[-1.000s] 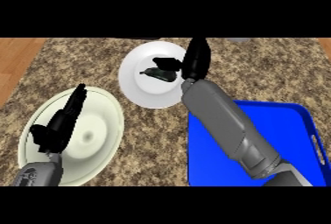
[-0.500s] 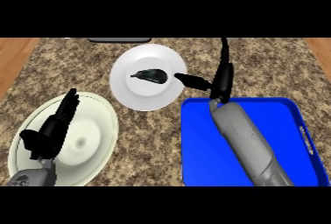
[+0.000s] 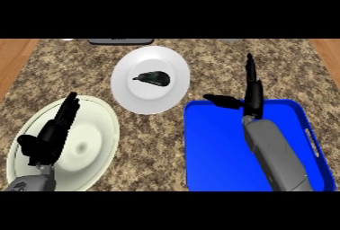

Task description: Pick the eggplant from the tray and place it in the plate

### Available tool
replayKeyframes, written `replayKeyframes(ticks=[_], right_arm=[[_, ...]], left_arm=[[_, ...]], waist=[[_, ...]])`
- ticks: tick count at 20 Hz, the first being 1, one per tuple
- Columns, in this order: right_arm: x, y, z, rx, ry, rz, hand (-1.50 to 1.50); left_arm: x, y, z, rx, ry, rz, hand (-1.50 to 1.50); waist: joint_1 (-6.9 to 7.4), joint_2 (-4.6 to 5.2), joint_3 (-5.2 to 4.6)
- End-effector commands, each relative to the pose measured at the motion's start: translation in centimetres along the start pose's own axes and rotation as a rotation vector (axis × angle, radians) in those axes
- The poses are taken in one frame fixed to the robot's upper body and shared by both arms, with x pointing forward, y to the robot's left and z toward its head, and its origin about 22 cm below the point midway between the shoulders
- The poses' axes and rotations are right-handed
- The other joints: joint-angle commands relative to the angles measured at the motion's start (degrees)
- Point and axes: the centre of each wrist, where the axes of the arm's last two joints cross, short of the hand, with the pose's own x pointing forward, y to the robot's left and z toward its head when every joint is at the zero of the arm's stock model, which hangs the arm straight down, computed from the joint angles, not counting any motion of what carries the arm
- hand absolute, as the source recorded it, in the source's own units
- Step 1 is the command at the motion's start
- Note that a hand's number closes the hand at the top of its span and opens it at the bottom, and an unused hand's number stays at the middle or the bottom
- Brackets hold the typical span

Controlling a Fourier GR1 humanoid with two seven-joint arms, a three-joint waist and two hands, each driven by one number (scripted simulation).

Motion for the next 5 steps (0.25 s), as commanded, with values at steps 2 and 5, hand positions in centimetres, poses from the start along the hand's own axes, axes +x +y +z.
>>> replayKeyframes(ticks=[2, 5], right_arm=[[-2.9, -3.4, -1.2, 0.008, -0.014, 0.012, -1.50], [-3.1, -2.9, 0.5, -0.001, -0.015, 0.031, -1.50]], left_arm=[[0.0, 1.4, -0.4, 0.019, 0.019, -0.007, 0.00], [-1.2, -0.2, -1.1, 0.010, 0.035, 0.005, 0.00]], waist=[[0.27, 0.33, -0.34], [-0.32, 0.14, -0.37]])
